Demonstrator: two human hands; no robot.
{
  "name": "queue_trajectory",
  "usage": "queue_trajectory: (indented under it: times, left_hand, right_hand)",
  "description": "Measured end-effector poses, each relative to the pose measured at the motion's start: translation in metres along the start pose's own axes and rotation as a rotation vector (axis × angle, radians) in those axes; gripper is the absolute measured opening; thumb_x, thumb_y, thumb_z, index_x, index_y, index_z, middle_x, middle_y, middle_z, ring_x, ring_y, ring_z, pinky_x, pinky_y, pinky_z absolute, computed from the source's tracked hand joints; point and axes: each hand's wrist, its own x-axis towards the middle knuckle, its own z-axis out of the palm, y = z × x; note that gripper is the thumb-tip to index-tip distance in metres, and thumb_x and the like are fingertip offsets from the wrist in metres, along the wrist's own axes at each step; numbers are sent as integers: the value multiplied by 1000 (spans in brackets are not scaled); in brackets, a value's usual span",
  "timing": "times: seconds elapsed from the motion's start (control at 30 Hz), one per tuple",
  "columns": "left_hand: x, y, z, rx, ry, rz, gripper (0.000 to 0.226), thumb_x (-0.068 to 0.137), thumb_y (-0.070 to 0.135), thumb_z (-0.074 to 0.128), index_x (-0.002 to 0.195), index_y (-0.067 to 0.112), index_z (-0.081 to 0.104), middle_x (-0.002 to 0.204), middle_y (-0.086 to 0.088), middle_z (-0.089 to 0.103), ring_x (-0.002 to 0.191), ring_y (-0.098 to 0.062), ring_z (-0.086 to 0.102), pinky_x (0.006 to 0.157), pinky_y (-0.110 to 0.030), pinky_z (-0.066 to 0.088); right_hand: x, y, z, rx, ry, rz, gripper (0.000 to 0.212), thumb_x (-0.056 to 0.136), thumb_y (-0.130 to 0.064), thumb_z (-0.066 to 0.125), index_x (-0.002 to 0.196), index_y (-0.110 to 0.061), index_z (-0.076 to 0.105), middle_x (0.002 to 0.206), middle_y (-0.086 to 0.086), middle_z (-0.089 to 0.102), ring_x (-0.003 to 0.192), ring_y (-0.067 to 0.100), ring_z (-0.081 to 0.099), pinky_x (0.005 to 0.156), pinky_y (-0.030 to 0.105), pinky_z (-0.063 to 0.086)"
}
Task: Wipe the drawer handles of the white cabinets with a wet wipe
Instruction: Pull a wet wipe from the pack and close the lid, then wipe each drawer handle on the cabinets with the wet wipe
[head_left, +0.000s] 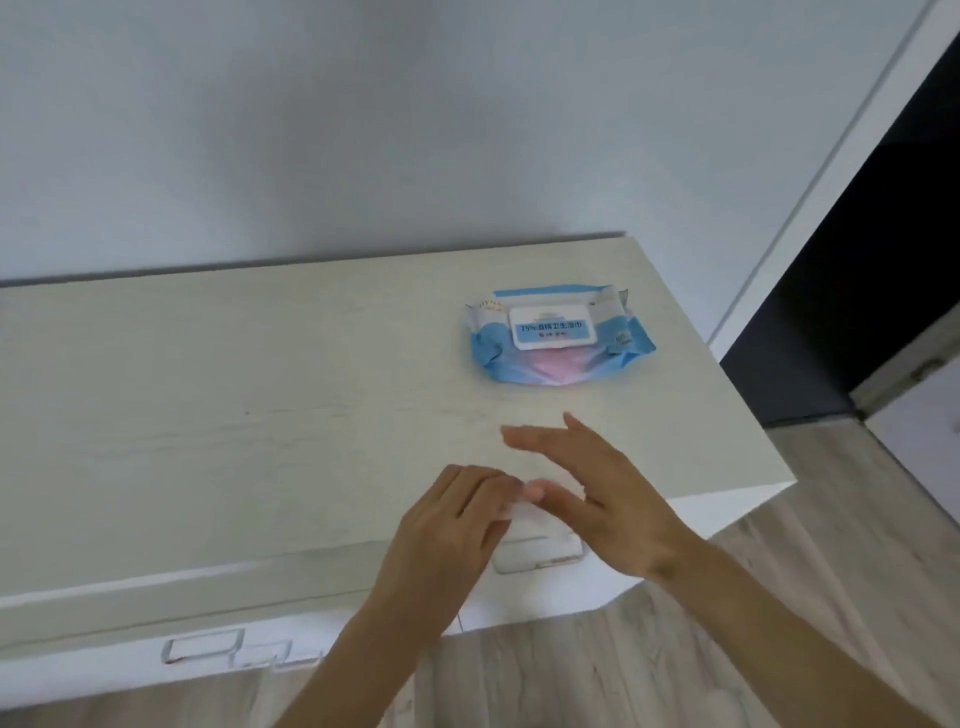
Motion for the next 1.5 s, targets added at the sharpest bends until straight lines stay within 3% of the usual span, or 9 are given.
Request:
queue_trajectory:
  times: [0.13, 0.27, 0.37, 0.53, 0.7, 0.83, 1.23, 1.3, 1.5]
  left_hand:
    - [-14, 18, -4, -33, 24, -25, 21, 87, 14, 52, 84, 2, 69, 83, -4, 66, 80, -14, 52, 67, -25, 47]
    - [-41, 29, -4, 83, 58, 43, 26, 90, 20, 54, 87, 0, 71, 89, -9, 68, 84, -16, 56, 72, -24, 49]
    - [-76, 27, 1, 266, 45, 103, 29, 92, 30, 57, 107, 6, 62, 106, -10, 69, 97, -18, 60, 81, -28, 51]
    - [-127, 8, 18, 582, -123, 76, 59, 94, 44, 43, 135, 3, 40, 141, -17, 47, 130, -30, 47, 105, -45, 35]
    - [-132, -26, 35, 808, -186, 90, 70, 96, 51, 29, 148, 5, 26, 154, -13, 26, 142, -29, 24, 113, -51, 22]
    - [-127, -47, 50, 857, -175, 168, 79, 90, 57, 48, 148, 6, 29, 154, -11, 25, 142, -28, 26, 114, -51, 25]
    - [-125, -92, 106, 896, 166, 245, 94, 84, 59, 57, 149, 4, 18, 153, -12, 20, 143, -32, 15, 116, -52, 9]
    - [-123, -96, 113, 889, 222, 246, 91, 87, 61, 53, 149, 4, 19, 154, -12, 22, 143, -31, 13, 117, -52, 8]
    - [-116, -111, 124, 919, 362, 297, 85, 91, 63, 43, 150, 7, 21, 152, -10, 26, 146, -27, 12, 118, -50, 8]
  right_hand:
    - [-35, -8, 16, 13, 27, 34, 47, 82, -35, 69, 125, -23, 57, 106, -19, 61, 104, -2, 52, 95, 0, 27]
    - [-63, -6, 16, 58, 138, 55, 20, 83, -12, 70, 103, -16, 73, 80, -8, 67, 82, 4, 58, 73, 6, 40]
    - [-88, 1, 20, 109, 177, 73, 17, 80, -5, 72, 91, -18, 76, 71, -21, 63, 74, -5, 60, 70, 5, 41]
    - [-124, 10, 30, 253, 178, 136, 25, 80, -6, 70, 84, -31, 72, 85, -20, 70, 81, -6, 64, 73, 4, 44]
    - [-141, 19, 48, 353, 222, 265, 21, 80, -4, 69, 83, -24, 75, 80, -19, 72, 76, -7, 65, 67, 1, 43]
    - [-148, 25, 67, 381, 313, 352, 27, 80, -2, 68, 74, -28, 74, 71, -17, 71, 64, -7, 63, 57, 2, 43]
    - [-127, 52, 102, 276, 548, 142, 5, 67, -39, 68, 66, -34, 69, 61, -19, 66, 56, -5, 58, 49, 3, 39]
    - [-123, 53, 99, 254, 589, 77, 17, 60, -48, 64, 68, -33, 68, 62, -18, 65, 57, -2, 58, 49, 4, 39]
    - [-113, 55, 96, 180, 637, -85, 25, 64, -47, 65, 56, -24, 57, 94, -20, 68, 90, -2, 61, 70, 7, 43]
